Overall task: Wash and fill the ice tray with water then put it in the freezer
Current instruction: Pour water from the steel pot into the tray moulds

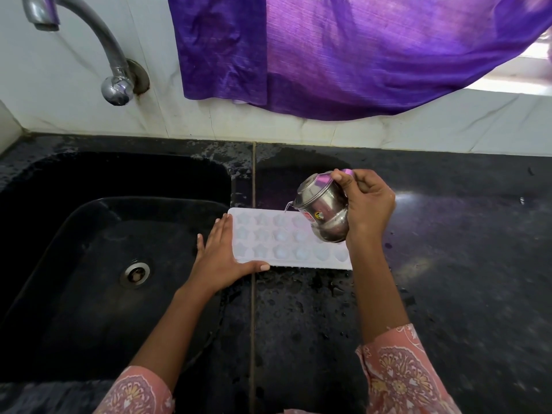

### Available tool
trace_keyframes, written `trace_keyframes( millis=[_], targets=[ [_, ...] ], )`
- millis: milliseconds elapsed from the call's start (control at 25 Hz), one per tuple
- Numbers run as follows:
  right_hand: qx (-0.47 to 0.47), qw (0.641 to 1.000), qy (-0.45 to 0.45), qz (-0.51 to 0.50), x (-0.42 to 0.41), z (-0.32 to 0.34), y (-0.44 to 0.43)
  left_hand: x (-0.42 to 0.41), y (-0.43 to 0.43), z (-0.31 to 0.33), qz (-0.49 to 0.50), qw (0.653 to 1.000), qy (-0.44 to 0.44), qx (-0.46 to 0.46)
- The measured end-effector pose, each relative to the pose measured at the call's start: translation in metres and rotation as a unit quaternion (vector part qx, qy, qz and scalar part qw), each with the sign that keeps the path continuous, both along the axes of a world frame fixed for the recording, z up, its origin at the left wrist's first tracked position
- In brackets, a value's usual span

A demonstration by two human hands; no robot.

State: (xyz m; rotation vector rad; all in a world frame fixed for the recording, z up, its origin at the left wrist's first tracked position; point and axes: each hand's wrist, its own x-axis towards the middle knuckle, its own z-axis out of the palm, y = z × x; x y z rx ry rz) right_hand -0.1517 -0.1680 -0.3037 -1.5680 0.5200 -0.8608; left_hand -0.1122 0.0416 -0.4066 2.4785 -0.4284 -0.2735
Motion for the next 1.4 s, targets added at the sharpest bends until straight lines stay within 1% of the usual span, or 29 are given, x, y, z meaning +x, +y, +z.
trace_keyframes(
  millis=[520,640,840,920,1040,1400],
  targets=[
    [0.013,1.0,-0.021,0.01,0.002,0.003,0.0,0.0,0.0,0.0,0.001,1.0,-0.002,-0.004],
    [0.049,0.999,-0.023,0.005,0.003,-0.001,-0.001,0.0,0.0,0.0,-0.001,1.0,0.001,-0.005],
    [0.165,0.986,-0.038,-0.006,0.005,-0.011,0.001,0.0,0.0,-0.001,-0.001,1.0,-0.002,-0.007],
    [0.18,0.983,-0.038,0.0,0.005,-0.013,0.003,0.0,0.0,0.0,-0.001,1.0,-0.003,-0.012],
    [0.17,0.985,-0.035,0.015,0.007,-0.015,0.007,-0.001,0.0,-0.001,0.002,1.0,-0.005,-0.011],
    [0.075,0.996,-0.01,0.046,0.013,-0.013,0.015,-0.002,0.0,0.0,0.004,1.0,-0.011,-0.005]
  ],
)
